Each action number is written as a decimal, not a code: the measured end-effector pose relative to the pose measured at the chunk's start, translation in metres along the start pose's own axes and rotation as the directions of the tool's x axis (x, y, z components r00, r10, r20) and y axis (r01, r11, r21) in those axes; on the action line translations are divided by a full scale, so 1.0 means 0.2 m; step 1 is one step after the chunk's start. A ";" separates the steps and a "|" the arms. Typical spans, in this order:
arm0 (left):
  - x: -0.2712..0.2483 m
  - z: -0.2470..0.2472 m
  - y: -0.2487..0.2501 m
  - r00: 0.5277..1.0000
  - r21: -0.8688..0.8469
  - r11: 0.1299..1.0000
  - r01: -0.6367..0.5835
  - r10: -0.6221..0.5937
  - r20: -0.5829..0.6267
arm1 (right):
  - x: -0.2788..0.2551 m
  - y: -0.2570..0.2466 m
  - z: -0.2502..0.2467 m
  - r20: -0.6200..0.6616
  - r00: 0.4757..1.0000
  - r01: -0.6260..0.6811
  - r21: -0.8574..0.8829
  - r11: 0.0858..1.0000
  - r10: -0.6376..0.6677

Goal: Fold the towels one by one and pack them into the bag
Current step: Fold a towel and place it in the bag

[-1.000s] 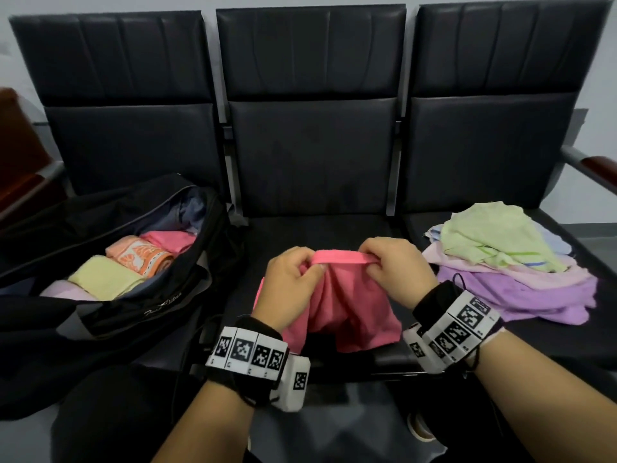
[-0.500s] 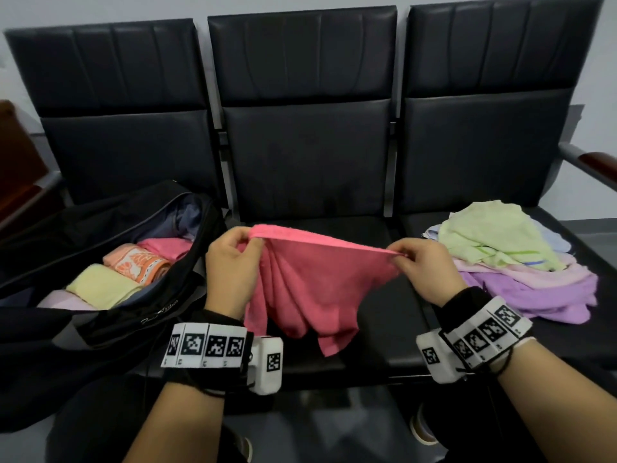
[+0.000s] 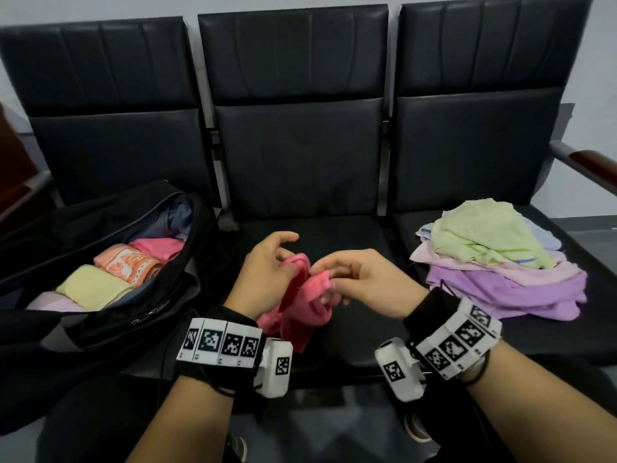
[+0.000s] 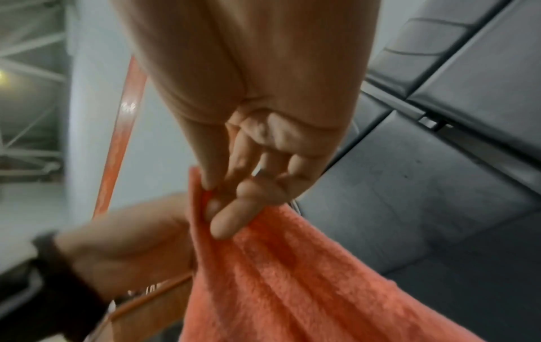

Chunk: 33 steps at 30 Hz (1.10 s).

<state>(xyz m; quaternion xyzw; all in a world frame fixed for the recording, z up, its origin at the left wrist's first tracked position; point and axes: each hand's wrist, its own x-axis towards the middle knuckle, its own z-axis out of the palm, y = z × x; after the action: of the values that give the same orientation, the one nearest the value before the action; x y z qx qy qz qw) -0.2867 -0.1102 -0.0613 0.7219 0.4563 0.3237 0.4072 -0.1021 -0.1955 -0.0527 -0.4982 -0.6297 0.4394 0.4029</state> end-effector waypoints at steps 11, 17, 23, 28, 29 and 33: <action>-0.07 -0.04 0.00 0.982 0.014 0.983 -0.181 0.179 0.063 | 0.08 0.07 0.12 -0.163 0.975 0.087 -0.333 0.939 -0.149; -0.09 -0.11 -0.10 0.996 -0.047 0.995 -0.088 0.088 0.006 | 0.09 0.11 0.05 -0.359 0.926 -0.014 -0.340 0.940 -0.115; -0.10 -0.08 -0.08 0.993 -0.113 0.991 -0.075 0.064 -0.098 | 0.08 0.04 0.08 -0.278 0.937 0.108 -0.340 0.934 -0.210; -0.13 -0.06 -0.03 0.997 -0.236 0.968 -0.083 0.082 -0.017 | 0.08 -0.02 0.16 -0.219 0.940 0.163 -0.385 0.909 -0.261; -0.13 -0.07 -0.02 0.996 -0.239 0.967 -0.087 0.090 0.000 | 0.09 -0.02 0.16 -0.230 0.939 0.156 -0.374 0.914 -0.255; -0.14 -0.10 -0.02 0.989 -0.164 0.979 -0.118 0.131 0.072 | 0.10 -0.02 0.18 -0.256 0.938 0.130 -0.366 0.921 -0.234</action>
<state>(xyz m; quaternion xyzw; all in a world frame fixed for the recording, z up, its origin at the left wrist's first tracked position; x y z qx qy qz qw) -0.3159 -0.1283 -0.0586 0.7270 0.3656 0.3538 0.4611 -0.1406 -0.1826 -0.0570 -0.5594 -0.6733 0.2036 0.4385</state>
